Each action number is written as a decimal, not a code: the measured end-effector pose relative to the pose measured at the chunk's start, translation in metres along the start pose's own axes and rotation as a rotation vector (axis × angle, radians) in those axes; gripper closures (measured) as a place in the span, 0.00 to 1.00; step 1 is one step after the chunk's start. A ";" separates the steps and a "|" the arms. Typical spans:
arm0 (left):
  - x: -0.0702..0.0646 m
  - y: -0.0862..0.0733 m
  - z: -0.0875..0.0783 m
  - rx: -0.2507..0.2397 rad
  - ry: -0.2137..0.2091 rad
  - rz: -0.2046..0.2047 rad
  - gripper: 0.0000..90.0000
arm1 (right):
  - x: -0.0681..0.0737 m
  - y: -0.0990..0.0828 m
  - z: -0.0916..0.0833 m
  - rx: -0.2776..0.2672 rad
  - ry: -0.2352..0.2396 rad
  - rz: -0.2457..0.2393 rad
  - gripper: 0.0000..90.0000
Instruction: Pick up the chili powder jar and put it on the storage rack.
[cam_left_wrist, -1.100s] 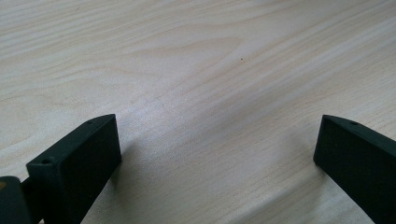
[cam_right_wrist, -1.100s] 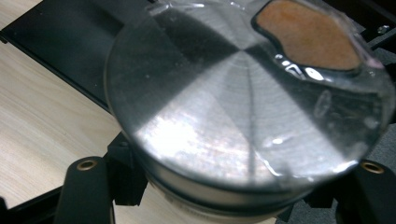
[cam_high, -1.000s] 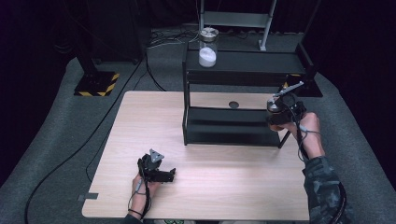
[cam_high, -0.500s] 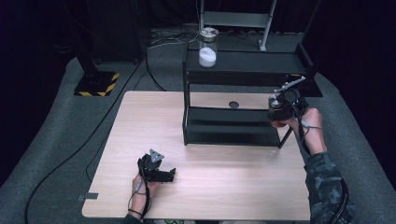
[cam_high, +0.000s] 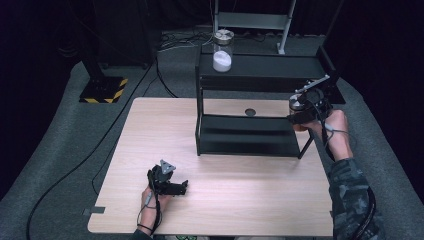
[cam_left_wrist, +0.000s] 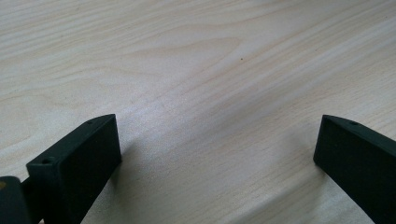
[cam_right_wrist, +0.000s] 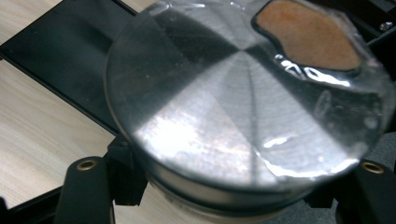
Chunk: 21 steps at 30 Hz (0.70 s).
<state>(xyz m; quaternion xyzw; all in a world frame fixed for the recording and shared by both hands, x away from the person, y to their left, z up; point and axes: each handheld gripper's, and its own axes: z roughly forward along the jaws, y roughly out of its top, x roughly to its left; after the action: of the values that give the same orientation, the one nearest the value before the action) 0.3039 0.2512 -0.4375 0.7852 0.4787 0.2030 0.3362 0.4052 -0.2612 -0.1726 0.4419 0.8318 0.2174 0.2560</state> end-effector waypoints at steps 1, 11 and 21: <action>0.000 0.000 0.000 0.000 0.000 0.000 0.00 | 0.000 0.001 0.000 0.002 -0.001 -0.001 0.35; 0.000 0.000 0.000 0.000 0.000 -0.001 0.00 | -0.003 0.010 -0.003 0.004 -0.005 -0.003 0.35; 0.000 0.000 0.000 0.000 0.000 0.000 0.00 | -0.003 0.018 -0.011 -0.001 -0.017 -0.010 0.35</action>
<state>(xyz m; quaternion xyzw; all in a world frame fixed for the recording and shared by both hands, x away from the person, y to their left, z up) 0.3039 0.2512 -0.4376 0.7852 0.4787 0.2030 0.3363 0.4109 -0.2560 -0.1533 0.4395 0.8317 0.2128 0.2644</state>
